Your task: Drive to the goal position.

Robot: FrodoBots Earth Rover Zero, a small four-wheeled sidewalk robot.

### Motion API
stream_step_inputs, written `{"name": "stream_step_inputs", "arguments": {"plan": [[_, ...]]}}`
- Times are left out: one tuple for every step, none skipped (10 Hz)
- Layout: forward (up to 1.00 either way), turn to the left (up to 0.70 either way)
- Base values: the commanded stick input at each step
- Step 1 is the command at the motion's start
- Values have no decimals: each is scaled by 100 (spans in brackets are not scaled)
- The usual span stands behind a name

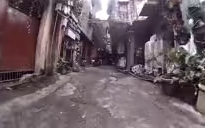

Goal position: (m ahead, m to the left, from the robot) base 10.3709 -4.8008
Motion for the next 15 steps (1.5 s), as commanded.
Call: {"name": "stream_step_inputs", "arguments": {"plan": [[70,0],[70,0],[70,0],[70,3],[70,20],[70,0],[70,0],[70,0],[70,0],[70,0],[70,0],[70,0],[70,0],[70,6],[70,21]]}}
